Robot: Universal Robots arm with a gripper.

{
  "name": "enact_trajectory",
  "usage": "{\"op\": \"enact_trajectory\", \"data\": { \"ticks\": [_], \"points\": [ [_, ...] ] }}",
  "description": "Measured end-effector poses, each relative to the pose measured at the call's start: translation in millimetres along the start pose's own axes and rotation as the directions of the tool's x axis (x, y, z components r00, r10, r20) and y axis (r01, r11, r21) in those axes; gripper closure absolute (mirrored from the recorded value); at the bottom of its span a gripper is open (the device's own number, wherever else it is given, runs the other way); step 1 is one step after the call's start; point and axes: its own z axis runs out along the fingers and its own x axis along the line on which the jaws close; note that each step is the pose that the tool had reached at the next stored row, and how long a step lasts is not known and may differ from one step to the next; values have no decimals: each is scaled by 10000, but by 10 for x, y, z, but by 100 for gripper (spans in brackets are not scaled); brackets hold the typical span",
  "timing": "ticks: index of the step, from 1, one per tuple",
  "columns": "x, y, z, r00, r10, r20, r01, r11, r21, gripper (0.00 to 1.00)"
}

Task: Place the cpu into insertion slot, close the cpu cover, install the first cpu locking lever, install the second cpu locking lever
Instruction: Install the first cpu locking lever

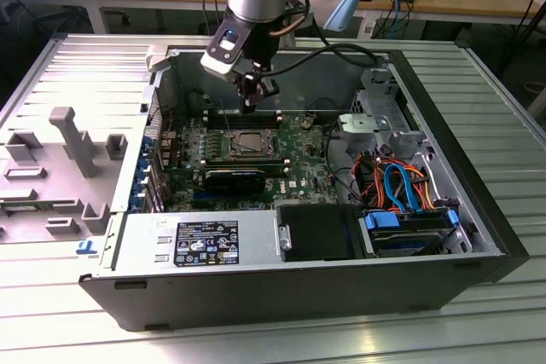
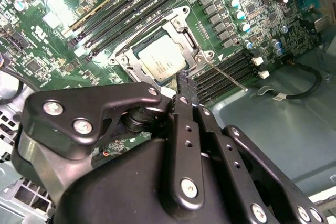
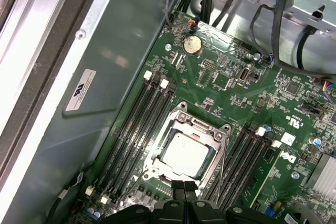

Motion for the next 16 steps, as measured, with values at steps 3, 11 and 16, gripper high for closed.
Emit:
{"op": "enact_trajectory", "data": {
  "ticks": [3, 11, 16],
  "points": [
    [0, -1, -1, 9996, -265, 7, 265, 9996, 14, 89],
    [-2, -1, 0, 9883, -1524, 49, 1524, 9883, 82, 89],
    [-2, -2, -1, 9712, -2380, 85, 2379, 9712, 123, 89]
  ]
}}
